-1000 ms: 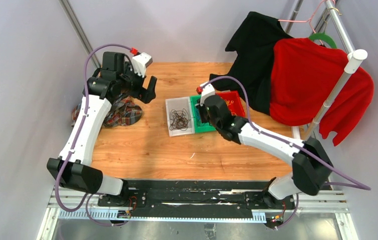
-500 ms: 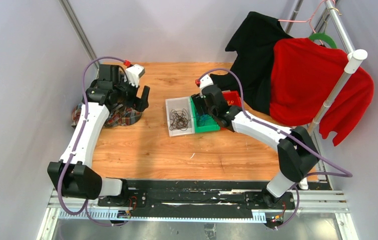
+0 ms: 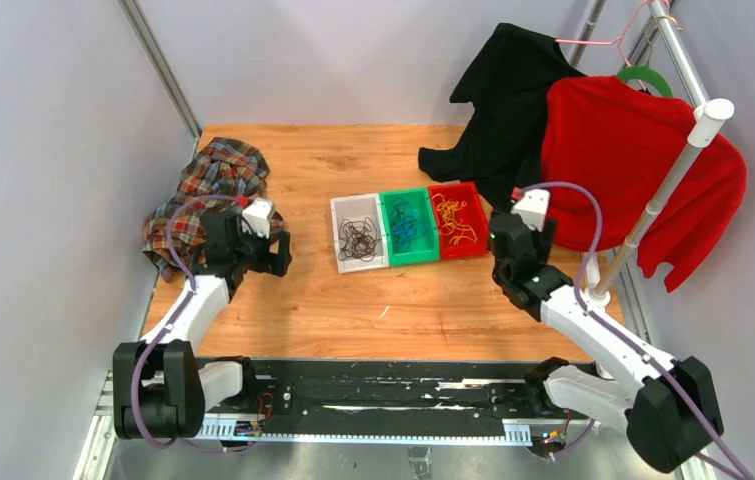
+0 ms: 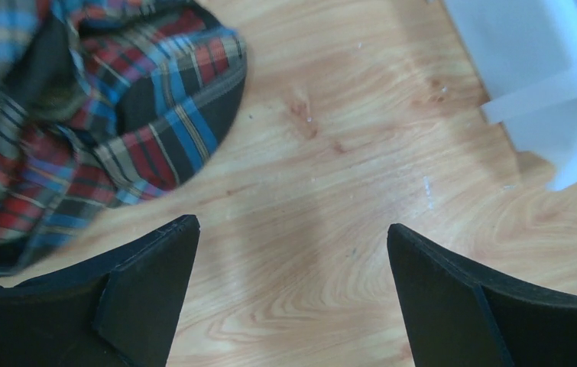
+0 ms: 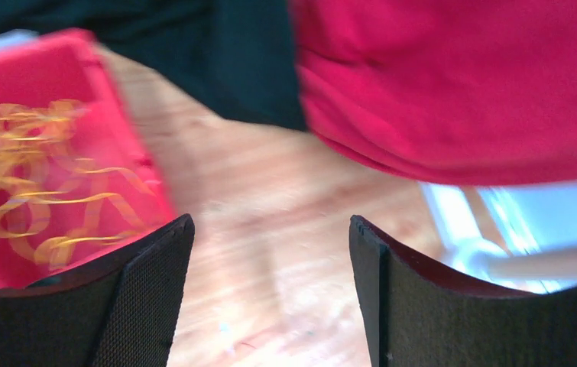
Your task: Untangle the cables
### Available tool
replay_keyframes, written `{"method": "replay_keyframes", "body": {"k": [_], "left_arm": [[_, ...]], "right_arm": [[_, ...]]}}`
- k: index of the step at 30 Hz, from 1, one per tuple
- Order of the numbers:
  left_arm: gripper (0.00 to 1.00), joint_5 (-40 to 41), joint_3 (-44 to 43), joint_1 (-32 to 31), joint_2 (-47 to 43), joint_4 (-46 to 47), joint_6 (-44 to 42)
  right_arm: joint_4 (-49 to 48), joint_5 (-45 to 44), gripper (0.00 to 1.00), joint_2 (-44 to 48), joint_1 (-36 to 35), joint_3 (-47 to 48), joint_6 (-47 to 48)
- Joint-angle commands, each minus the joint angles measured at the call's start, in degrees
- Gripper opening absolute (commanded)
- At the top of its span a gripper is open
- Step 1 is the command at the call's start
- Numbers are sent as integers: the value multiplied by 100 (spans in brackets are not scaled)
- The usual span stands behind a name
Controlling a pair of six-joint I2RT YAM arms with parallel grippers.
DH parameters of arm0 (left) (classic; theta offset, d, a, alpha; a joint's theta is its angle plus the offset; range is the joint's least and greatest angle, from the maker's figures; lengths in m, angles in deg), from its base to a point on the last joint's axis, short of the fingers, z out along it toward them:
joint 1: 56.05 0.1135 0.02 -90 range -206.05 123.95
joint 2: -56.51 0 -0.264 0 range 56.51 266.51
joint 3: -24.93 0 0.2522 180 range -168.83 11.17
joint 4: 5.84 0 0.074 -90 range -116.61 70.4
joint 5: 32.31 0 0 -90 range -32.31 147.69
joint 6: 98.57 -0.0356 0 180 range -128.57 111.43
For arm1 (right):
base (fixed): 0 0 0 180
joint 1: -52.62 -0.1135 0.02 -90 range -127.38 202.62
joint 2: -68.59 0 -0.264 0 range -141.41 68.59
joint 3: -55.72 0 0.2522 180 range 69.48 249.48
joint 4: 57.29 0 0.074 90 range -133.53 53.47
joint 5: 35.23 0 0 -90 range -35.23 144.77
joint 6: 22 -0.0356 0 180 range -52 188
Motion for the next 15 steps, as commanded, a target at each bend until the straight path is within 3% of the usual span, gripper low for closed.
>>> {"method": "replay_keyframes", "body": {"k": [1, 5, 7, 10, 13, 15], "left_arm": [[98, 127, 1243, 27, -146, 3120, 398], [98, 74, 1951, 20, 200, 4800, 633], [98, 50, 1921, 21, 274, 4923, 580], [98, 378, 2220, 25, 296, 5829, 584], [98, 386, 2296, 27, 328, 5999, 626], [98, 356, 2570, 27, 597, 6823, 692]], "right_arm": [[-406, -1220, 74, 420, 545, -829, -231], [-1004, -1437, 75, 120, 905, -1125, 343], [-1503, -1321, 75, -39, 1095, -1337, 599], [-2531, -860, 75, -106, 1327, -1852, 923], [-3955, -389, 75, -363, 1513, -2335, 1391], [-4414, -320, 75, -775, 1639, -2419, 1566]]}}
